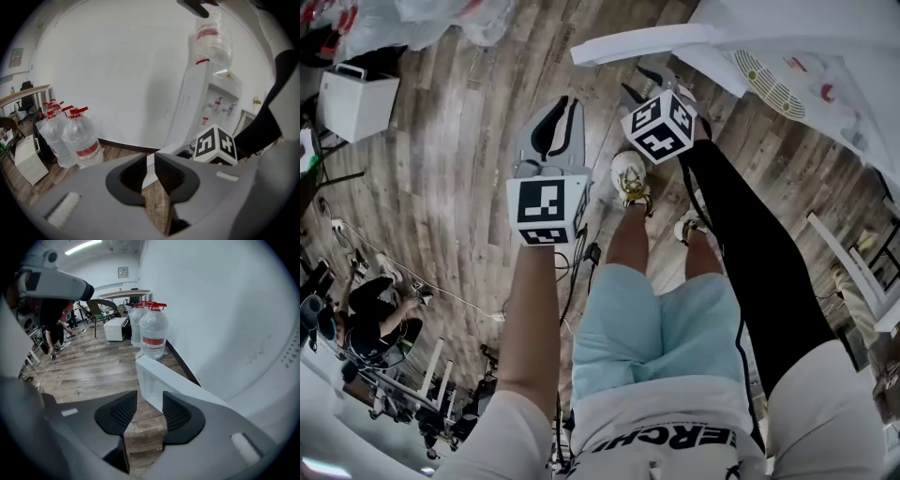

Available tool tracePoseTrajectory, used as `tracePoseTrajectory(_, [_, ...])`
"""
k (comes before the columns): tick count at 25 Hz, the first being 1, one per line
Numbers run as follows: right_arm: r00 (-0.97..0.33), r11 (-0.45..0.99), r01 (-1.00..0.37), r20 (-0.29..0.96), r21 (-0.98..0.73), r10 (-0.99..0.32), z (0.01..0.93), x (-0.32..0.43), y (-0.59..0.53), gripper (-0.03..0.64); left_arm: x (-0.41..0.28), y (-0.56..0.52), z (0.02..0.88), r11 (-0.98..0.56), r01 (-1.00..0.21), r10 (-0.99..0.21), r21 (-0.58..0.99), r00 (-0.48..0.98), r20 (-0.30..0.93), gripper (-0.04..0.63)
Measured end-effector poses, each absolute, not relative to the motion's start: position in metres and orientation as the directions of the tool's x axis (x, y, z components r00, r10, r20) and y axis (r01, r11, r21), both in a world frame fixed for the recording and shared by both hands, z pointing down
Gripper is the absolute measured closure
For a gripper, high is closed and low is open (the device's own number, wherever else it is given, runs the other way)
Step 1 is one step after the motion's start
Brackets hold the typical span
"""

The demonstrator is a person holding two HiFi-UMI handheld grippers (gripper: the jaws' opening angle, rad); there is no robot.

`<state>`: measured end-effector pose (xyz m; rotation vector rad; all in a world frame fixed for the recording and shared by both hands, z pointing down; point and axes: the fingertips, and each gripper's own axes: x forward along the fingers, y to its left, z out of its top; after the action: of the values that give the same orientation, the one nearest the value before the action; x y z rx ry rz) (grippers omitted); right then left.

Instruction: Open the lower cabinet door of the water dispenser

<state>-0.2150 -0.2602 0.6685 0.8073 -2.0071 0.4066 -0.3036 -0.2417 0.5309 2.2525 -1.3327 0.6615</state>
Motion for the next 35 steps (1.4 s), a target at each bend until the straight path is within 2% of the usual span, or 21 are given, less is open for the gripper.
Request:
tracePoseTrajectory(9, [-0.342, 0.567, -0.823, 0.761, 0.04, -0.552, 0.59, -0.146, -0.244, 0.448, -0.232, -0.225, 0.498, -0.553, -0.825, -0.627, 0.116, 0.504, 0.594, 0.534])
tracePoseTrajectory(19, [-0.215, 0.323, -0.945, 0.646, 0.052, -0.733, 0.481, -0.039, -0.166, 0.448, -0.135, -0.174, 0.429, -0.73, -0.682, -0.553, 0.049, 0.631, 0.544, 0.534])
tracePoseTrajectory(27, [-0.112, 0.156, -0.987, 0.52, 0.042, -0.847, 0.336, 0.024, -0.08, 0.448, -0.08, -0.103, 0.327, -0.781, -0.623, -0.529, 0.038, 0.693, 0.49, 0.534])
tracePoseTrajectory(35, [-0.079, 0.094, -0.995, 0.399, 0.019, -0.914, 0.217, 0.051, -0.001, 0.448, -0.046, -0.046, 0.226, -0.803, -0.596, -0.542, 0.015, 0.739, 0.4, 0.534])
